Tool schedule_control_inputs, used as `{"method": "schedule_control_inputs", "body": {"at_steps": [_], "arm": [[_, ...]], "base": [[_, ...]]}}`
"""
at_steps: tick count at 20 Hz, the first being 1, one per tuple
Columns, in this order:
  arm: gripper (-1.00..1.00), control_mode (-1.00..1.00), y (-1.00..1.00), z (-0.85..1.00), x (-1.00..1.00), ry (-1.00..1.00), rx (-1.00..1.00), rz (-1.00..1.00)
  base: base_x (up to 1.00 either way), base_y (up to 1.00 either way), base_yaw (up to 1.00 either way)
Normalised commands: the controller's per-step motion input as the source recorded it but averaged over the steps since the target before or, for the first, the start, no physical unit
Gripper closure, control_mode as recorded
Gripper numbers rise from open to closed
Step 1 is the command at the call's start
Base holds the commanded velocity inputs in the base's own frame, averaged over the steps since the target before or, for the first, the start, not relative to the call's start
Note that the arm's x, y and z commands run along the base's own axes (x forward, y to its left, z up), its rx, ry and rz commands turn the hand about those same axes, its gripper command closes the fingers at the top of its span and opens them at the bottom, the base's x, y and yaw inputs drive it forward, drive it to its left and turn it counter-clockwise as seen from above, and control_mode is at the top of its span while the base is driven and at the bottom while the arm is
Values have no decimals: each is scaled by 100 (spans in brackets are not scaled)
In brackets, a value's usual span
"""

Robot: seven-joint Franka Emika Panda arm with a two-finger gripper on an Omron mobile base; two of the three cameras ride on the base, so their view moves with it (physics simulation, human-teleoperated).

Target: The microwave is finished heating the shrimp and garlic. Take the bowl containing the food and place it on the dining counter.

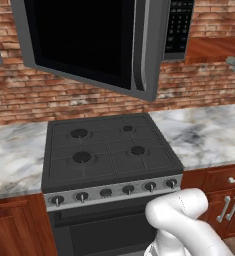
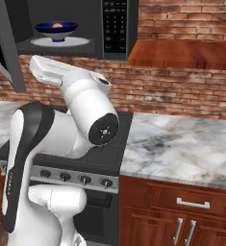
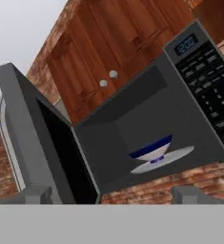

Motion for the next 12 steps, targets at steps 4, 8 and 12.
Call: {"method": "schedule_control_inputs", "body": {"at_steps": [4,8,12], "arm": [[-100,-100,2,0,100,40,0,2],[-100,-100,17,0,88,38,0,10],[-100,-100,38,0,39,35,0,15]], "base": [[0,0,0],[0,0,0],[0,0,0]]}}
